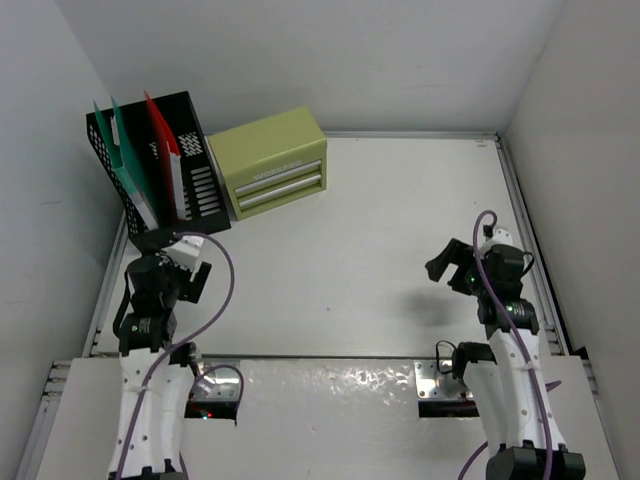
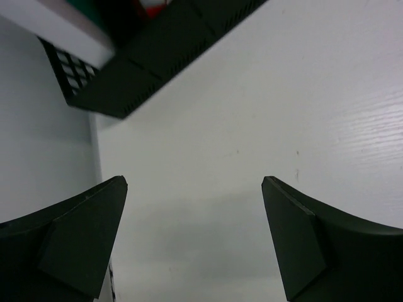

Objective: Organize the desk

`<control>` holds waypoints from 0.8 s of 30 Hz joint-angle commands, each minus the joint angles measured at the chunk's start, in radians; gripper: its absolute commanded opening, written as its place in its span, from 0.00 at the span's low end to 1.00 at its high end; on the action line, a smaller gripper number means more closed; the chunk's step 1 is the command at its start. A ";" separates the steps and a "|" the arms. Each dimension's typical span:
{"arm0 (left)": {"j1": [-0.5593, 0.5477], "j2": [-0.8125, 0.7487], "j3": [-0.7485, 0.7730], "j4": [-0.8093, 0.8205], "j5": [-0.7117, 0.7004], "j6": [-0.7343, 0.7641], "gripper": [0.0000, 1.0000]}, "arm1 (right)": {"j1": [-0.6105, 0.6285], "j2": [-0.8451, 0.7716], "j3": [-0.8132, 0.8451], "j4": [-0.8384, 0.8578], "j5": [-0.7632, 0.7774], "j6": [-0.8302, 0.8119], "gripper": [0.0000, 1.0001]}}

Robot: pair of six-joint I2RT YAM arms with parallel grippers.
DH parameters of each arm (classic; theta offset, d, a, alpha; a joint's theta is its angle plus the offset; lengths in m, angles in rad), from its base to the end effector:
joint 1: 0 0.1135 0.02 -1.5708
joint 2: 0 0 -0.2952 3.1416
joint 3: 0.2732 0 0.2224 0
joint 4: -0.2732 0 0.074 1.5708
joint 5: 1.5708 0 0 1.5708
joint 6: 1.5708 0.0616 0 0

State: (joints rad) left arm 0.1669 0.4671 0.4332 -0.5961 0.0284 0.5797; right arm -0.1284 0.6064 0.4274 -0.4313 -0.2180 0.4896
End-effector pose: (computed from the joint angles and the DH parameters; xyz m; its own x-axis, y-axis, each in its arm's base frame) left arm 0.0812 0.0119 0.2193 -0.5646 0.4602 -0.6852 0.1982 0.8815 0.4286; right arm 0.1096 -0.0007 0.2258 -0.5255 0.5308 -0.6649 0.2225 0.8401 0.4948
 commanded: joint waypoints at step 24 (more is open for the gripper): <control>0.003 0.073 -0.070 0.183 0.306 0.106 0.89 | 0.001 -0.203 -0.104 0.003 0.210 -0.068 0.99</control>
State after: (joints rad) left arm 0.1669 0.5514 0.3595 -0.4576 0.3138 0.6838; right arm -0.1284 0.4126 0.3328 -0.4568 -0.0254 0.4255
